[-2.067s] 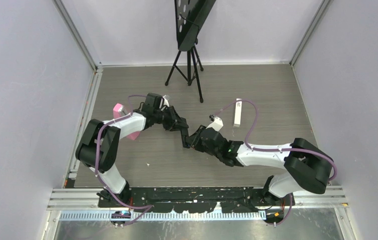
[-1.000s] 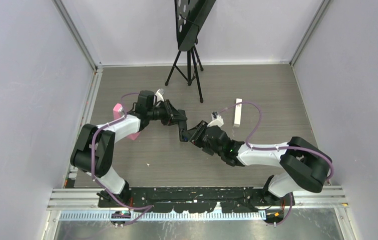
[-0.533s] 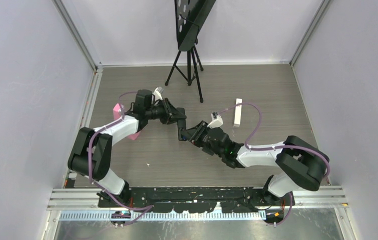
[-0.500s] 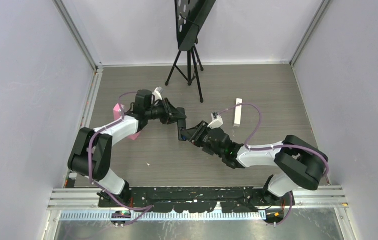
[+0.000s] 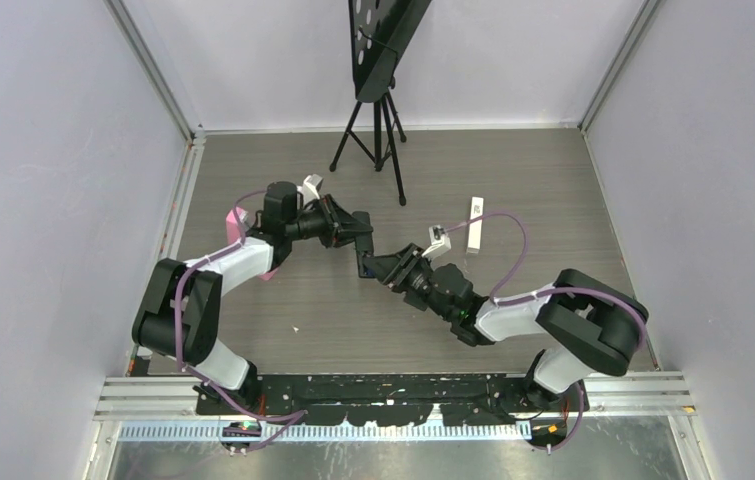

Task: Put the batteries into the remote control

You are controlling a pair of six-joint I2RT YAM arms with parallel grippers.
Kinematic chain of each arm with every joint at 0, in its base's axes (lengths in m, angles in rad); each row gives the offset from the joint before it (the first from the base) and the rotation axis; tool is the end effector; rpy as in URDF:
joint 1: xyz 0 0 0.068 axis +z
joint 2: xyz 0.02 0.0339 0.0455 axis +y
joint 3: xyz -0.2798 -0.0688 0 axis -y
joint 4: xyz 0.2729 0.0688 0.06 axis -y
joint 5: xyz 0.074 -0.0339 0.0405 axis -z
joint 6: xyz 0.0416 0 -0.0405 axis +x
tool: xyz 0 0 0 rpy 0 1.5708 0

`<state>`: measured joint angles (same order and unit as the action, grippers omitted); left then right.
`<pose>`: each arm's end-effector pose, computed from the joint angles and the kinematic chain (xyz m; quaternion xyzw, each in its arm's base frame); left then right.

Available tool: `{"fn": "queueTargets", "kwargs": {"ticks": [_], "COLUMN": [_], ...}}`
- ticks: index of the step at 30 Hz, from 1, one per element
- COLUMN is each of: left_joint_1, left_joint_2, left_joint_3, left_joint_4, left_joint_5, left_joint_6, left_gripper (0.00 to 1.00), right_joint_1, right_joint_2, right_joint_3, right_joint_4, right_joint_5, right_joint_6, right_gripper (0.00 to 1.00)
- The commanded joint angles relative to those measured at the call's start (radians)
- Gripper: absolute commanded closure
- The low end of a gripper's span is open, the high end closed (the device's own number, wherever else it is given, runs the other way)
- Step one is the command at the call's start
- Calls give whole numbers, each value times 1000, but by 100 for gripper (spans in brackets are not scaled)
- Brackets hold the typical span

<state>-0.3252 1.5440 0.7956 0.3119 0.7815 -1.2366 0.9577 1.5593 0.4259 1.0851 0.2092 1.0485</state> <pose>0.3196 -0.1387 0.2077 -0.1595 0.7903 -0.5778 0.1267 0.1804 0.2414 0.1660 0.1046 0.7160 0.5378 0.4326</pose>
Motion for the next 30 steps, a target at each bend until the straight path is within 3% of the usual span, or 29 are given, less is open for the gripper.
{"fn": "queueTargets", "kwargs": {"ticks": [1, 6, 13, 16, 30], "left_joint_1": [-44, -41, -41, -41, -41], "left_joint_2": [-39, -36, -50, -43, -31], "left_joint_3": [19, 41, 87, 93, 78], "left_joint_4": [188, 103, -136, -180, -201], "left_joint_5": [250, 231, 180, 158, 137], "left_joint_6": [-235, -147, 67, 106, 147], "left_gripper": [100, 100, 100, 100, 100], "right_joint_1": [12, 11, 12, 10, 12], "right_joint_2": [-37, -141, -280, -311, -304], "right_joint_3": [-25, -35, -5, 8, 11], "right_joint_4": [-138, -250, -422, -448, -354], "right_joint_5": [-6, 31, 1, -24, -64], "right_joint_6": [-114, -134, -175, -177, -125], "right_gripper": [62, 58, 37, 22, 18]}}
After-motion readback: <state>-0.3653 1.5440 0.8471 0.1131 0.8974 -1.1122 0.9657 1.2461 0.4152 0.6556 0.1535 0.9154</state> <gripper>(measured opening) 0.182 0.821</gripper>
